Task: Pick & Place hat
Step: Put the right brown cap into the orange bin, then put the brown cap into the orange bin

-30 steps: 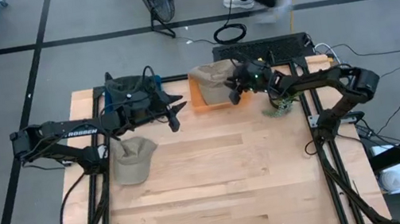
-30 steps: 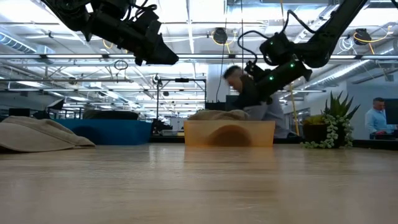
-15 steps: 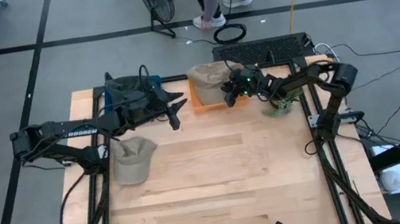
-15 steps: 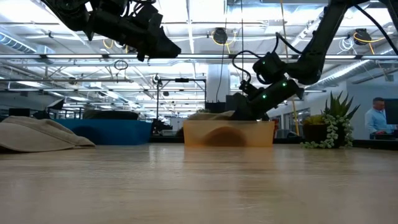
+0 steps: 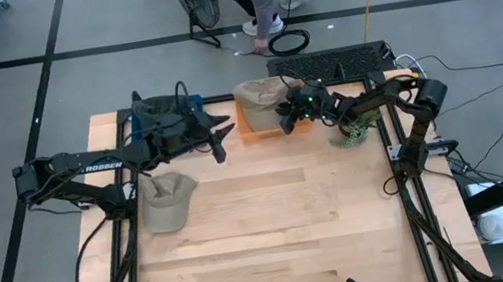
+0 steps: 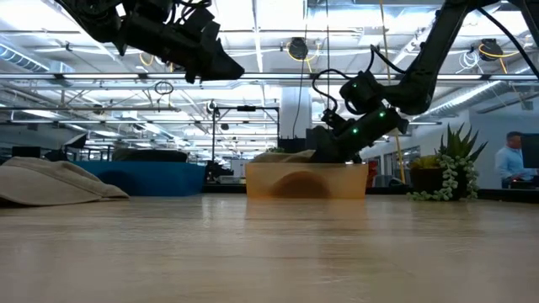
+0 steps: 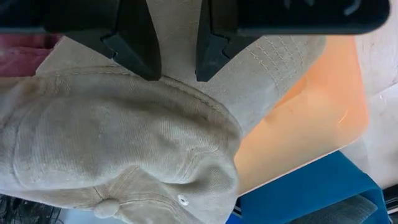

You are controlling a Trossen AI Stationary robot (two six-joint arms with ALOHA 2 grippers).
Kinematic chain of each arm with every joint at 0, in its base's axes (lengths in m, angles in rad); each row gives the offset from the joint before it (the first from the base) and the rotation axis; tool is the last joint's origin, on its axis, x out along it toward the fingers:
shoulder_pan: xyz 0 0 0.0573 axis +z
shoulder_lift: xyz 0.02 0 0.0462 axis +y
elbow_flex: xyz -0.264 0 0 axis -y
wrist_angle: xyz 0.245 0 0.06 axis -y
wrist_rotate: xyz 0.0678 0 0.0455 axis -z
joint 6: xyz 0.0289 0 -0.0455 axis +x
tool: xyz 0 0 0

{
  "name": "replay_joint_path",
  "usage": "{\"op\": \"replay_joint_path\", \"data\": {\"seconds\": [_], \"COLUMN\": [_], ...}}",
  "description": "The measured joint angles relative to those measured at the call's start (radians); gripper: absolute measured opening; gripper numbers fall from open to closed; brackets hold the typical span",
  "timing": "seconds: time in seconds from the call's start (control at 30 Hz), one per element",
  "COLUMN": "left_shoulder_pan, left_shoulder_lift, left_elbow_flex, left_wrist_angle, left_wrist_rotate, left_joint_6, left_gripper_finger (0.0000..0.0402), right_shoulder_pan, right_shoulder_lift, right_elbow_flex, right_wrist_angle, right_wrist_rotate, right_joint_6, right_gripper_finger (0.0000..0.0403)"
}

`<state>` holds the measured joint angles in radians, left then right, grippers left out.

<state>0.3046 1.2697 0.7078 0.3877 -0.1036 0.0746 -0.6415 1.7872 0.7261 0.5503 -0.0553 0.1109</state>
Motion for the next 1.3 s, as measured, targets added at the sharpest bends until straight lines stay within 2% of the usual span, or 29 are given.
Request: {"op": "replay_joint_path", "data": {"seconds": [0.4, 1.1, 1.3], "left_shoulder_pan": [0.0, 0.0, 0.0], "left_shoulder_lift": [0.0, 0.0, -0.011], "left_elbow_flex": [0.0, 0.0, 0.0], "left_wrist_angle": [-0.048, -0.059, -0.175], "left_wrist_rotate": [0.0, 0.002, 0.0], "left_joint_6": [-0.022, -0.028, -0.028], "left_gripper_finger": [0.0124, 0.0124, 0.0124], "right_shoulder_pan": [0.014, 0.014, 0.017], "right_shoulder_lift": [-0.184, -0.197, -0.219], "right_elbow_flex": [-0.004, -0.004, -0.003], "right_wrist_angle": [-0.093, -0.108, -0.117], "right_wrist_rotate": [0.001, 0.006, 0.0], "right_joint_6": [-0.032, -0.048, -0.079], "right_gripper_finger": [0.0093, 0.0093, 0.0093]}}
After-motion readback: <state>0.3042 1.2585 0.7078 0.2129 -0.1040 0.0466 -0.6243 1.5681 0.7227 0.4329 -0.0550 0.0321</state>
